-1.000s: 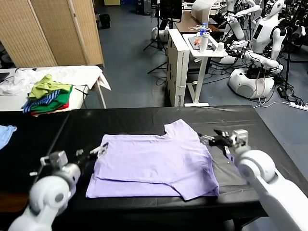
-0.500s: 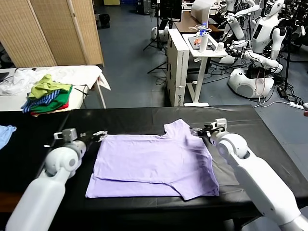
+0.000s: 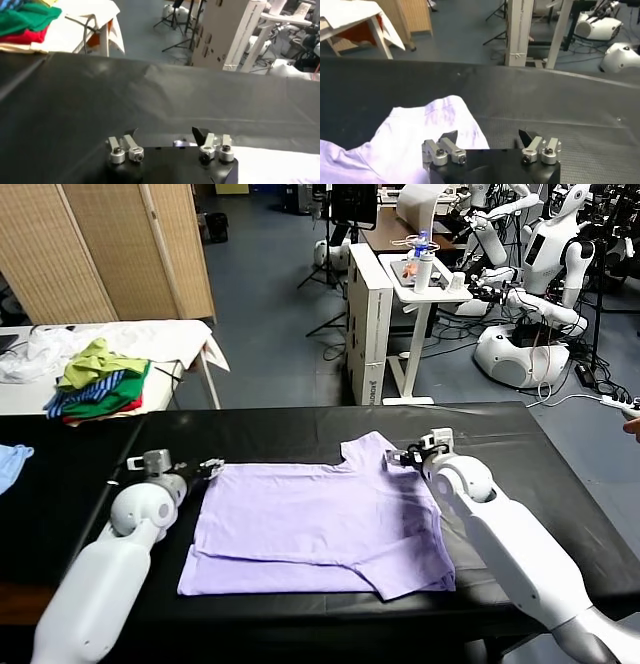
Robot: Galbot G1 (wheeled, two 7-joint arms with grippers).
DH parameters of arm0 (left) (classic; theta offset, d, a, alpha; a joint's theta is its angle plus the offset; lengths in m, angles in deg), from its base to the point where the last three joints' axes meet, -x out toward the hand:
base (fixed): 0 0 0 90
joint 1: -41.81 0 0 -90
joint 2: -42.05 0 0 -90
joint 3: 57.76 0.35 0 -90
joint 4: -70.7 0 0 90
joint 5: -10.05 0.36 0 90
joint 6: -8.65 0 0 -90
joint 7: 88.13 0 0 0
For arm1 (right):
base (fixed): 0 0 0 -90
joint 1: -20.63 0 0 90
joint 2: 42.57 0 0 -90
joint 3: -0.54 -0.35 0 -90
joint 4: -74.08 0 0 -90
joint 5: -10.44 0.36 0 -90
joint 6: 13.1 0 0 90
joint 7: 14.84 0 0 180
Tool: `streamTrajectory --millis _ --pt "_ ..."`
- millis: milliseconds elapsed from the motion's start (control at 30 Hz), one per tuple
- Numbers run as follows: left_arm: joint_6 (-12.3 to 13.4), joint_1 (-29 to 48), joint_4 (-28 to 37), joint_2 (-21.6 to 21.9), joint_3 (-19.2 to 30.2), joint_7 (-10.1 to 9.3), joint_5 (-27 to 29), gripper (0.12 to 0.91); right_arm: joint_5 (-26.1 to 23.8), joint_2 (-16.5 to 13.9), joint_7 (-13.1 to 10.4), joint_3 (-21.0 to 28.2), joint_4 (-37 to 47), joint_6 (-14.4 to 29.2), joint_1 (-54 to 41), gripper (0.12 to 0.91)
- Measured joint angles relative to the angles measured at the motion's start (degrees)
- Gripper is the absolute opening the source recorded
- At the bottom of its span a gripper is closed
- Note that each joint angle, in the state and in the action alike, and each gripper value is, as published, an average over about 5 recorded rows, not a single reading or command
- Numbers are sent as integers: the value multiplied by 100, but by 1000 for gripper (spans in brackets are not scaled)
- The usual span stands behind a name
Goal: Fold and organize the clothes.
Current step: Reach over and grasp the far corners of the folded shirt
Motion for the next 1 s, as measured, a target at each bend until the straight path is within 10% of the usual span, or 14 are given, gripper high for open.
streamTrajectory --millis 333,633,1000 --pt "-33 -111 -128 5 78 49 -9 682 -35 -2 60 11 -9 1 38 709" --pt "-67 -188 -223 14 101 131 -10 265 -62 1 148 35 -46 2 41 284" --pt "-82 -207 -359 43 117 204 -15 186 -45 -72 175 -147 -290 209 138 172"
